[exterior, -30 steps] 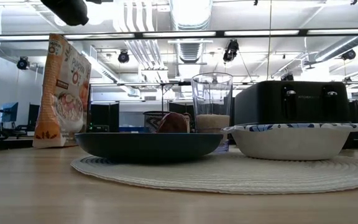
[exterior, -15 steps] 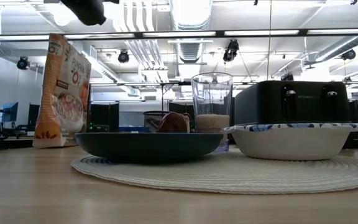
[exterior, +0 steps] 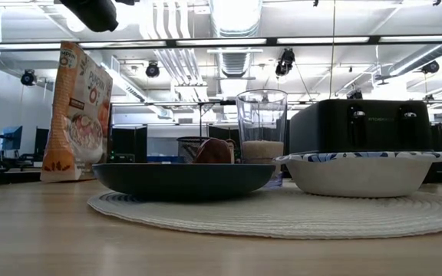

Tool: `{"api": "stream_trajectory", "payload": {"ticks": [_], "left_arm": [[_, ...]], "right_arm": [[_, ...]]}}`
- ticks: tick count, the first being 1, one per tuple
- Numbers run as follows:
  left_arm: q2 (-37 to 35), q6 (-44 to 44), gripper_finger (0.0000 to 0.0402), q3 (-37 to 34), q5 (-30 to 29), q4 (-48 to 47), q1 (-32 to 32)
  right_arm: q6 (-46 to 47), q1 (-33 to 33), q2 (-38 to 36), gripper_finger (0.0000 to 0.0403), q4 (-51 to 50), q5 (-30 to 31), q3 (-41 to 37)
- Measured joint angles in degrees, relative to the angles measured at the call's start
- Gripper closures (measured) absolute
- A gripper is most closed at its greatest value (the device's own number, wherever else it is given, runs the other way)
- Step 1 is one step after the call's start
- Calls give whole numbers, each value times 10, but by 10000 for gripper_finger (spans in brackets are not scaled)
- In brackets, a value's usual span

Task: Arrange a breakfast setting
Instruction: Put the spoon to the right of the white patterned bowl

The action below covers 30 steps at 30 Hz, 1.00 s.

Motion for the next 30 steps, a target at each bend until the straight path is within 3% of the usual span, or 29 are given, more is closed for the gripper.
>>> {"api": "stream_trajectory", "payload": {"ticks": [12,23,30], "left_arm": [[-12,-43,401,-8,57,0,-1],[-12,-125,401,-15,100,-1,-1],[-10,-154,401,-15,124,0,0]], "right_arm": [[8,-17,-10,188,-6,1,4],[33,-16,-15,188,15,-84,21],[33,-15,-15,188,23,-101,22]]}}
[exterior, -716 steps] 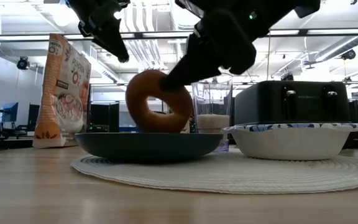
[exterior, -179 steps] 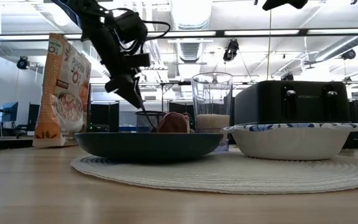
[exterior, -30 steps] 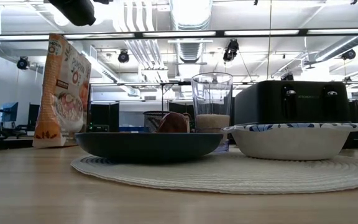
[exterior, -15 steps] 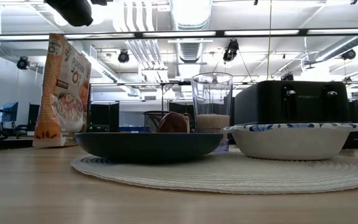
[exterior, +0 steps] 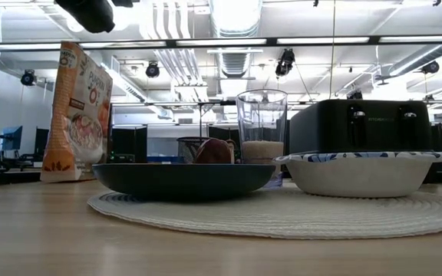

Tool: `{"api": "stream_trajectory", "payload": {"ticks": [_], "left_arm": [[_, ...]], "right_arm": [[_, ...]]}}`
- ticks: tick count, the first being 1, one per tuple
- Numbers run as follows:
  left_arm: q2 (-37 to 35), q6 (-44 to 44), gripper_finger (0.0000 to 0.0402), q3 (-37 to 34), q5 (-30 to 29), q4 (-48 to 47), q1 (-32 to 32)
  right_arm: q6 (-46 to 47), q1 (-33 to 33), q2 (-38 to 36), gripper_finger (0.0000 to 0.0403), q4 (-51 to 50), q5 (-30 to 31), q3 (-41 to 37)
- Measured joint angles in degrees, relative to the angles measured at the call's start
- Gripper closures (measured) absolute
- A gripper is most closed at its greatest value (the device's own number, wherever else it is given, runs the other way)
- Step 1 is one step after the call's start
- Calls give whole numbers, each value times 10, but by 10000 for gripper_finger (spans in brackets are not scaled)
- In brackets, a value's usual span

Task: Arrange a breakfast setting
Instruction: Put the spoon to the right of the white patterned bowl

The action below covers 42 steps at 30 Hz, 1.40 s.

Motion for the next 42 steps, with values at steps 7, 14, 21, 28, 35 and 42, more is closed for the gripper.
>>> {"api": "stream_trajectory", "payload": {"ticks": [7,14,21,28,35,42], "left_arm": [[0,-10,401,11,7,-6,3],[23,-27,401,45,22,-24,11],[28,-40,401,49,27,-15,17],[28,-52,401,49,27,-16,21],[28,-53,401,49,27,-14,21],[28,-57,401,49,27,-10,21]], "right_arm": [[0,0,0,188,21,-13,0],[16,0,0,194,31,-12,0],[23,0,0,237,31,-12,1],[24,0,2,298,35,17,7],[30,0,2,366,40,35,7],[24,0,2,393,44,35,7]]}}
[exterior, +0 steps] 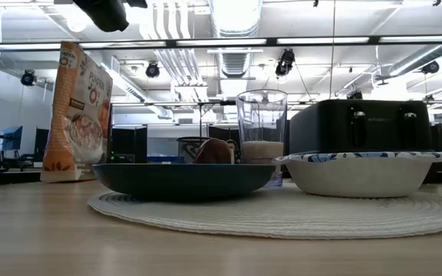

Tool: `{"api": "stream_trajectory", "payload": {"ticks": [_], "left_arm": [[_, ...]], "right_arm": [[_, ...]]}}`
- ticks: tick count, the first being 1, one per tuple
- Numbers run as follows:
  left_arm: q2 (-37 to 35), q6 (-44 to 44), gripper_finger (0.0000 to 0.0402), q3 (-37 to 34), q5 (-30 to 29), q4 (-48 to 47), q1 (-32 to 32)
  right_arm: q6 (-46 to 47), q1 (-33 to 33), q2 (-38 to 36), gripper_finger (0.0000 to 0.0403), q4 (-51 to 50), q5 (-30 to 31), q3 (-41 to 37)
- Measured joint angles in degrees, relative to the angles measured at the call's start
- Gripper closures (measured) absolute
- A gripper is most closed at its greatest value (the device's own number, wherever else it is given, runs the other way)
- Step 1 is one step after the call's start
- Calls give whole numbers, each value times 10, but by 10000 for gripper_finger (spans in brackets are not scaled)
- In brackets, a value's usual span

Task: Arrange a breakfast setting
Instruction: Put the spoon to the right of the white patterned bowl

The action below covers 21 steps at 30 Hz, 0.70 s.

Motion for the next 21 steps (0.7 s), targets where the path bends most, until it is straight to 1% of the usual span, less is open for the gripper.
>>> {"api": "stream_trajectory", "payload": {"ticks": [5,10,14,17,21], "left_arm": [[0,-2,402,0,0,3,0],[0,-2,402,0,2,4,0],[-1,-7,401,0,0,0,0],[-1,-13,393,0,-2,-6,0],[-1,-16,370,0,-2,-27,0]], "right_arm": [[0,0,6,394,5,-1,1],[-25,0,12,394,3,-3,3],[-20,0,12,394,-1,-2,8],[-16,0,12,395,-18,0,15],[-24,0,16,395,-52,0,25]]}}
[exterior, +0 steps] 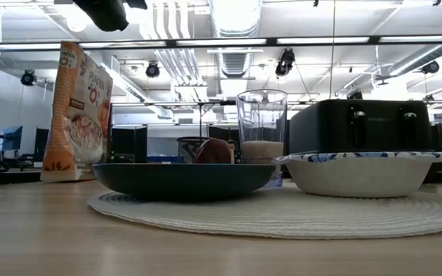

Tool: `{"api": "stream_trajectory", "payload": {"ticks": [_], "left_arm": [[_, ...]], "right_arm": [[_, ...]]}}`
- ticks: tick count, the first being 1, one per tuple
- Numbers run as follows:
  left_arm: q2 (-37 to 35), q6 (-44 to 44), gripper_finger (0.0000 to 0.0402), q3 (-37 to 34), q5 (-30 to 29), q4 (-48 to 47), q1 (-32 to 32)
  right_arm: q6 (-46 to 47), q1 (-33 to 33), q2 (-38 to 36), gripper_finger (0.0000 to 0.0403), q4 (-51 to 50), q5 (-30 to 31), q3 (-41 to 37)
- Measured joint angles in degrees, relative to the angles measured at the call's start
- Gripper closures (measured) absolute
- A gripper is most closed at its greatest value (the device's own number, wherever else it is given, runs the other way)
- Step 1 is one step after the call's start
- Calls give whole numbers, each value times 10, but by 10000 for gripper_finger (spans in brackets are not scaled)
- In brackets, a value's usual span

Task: Arrange a breakfast setting
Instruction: Put the spoon to the right of the white patterned bowl

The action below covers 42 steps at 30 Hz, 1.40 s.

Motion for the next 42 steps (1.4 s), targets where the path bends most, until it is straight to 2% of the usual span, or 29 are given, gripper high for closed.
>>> {"api": "stream_trajectory", "payload": {"ticks": [5,8,16,20,23,26,33,42], "left_arm": [[0,10,319,0,0,-22,0],[0,12,279,0,-1,-24,0],[-18,13,190,-2,-44,-78,0],[-19,13,168,-2,-41,-112,-1],[-19,24,165,-3,-59,-119,-1],[-26,74,166,-4,-126,-129,-5],[-73,169,166,-4,-389,-234,-37],[-138,192,166,-9,-509,-400,-86]], "right_arm": [[0,-1,1,395,0,3,0],[-2,-1,-6,395,-21,28,4],[7,-5,-26,395,-228,146,80],[29,-6,-26,395,-282,164,114],[57,-5,-27,395,-369,194,147],[102,-5,-27,395,-469,244,172],[244,-5,-28,395,-665,271,162],[445,-3,-37,395,-811,250,90]]}}
